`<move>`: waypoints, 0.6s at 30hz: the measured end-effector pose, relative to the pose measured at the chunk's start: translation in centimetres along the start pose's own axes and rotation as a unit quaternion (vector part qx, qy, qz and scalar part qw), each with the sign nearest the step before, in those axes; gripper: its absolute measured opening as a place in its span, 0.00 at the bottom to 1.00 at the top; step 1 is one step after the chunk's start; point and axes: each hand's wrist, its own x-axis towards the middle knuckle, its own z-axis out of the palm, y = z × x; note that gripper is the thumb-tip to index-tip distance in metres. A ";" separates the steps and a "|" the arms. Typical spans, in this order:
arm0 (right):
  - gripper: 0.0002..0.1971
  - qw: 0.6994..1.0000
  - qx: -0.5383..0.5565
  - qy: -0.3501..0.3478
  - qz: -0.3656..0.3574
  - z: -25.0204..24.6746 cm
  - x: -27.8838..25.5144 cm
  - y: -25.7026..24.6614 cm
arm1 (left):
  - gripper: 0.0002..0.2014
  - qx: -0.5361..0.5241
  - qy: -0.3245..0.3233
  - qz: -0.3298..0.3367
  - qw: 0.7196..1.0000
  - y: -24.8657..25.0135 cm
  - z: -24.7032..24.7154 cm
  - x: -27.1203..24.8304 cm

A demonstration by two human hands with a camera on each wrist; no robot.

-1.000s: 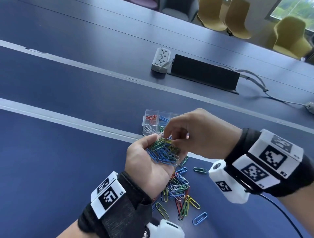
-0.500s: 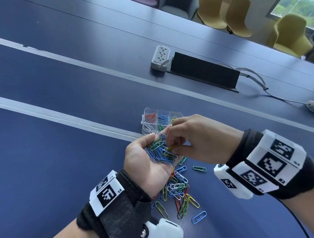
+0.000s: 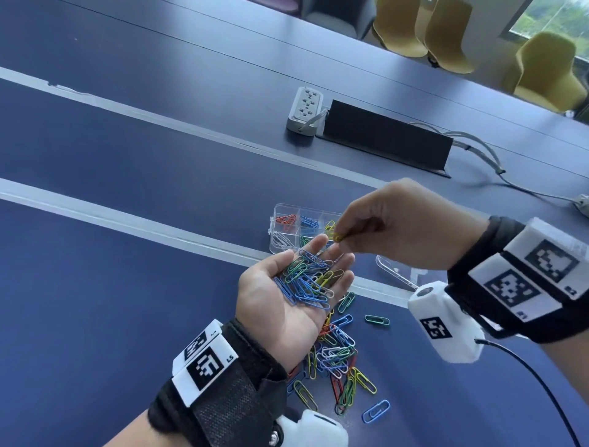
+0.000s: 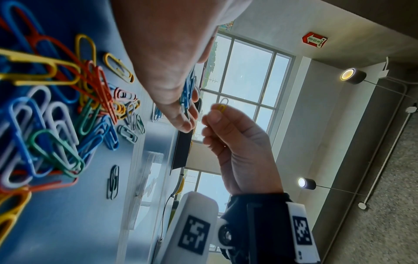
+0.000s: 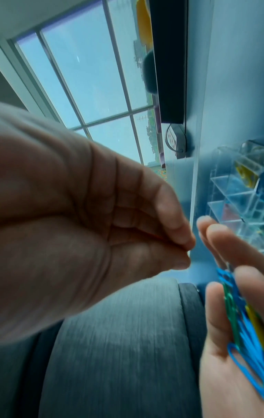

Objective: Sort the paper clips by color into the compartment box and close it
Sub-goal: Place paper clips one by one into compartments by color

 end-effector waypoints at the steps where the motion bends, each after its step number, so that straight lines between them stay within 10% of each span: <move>1: 0.05 1.000 0.001 0.010 0.006 -0.2 0.1 0.2 | 0.22 0.000 -0.001 -0.002 1.000 0.0 0.0 0.0; 18: 0.08 0.986 -0.069 -0.055 -0.142 2.4 -0.3 -0.3 | 0.21 -0.042 -0.007 0.015 0.999 0.3 -0.1 0.3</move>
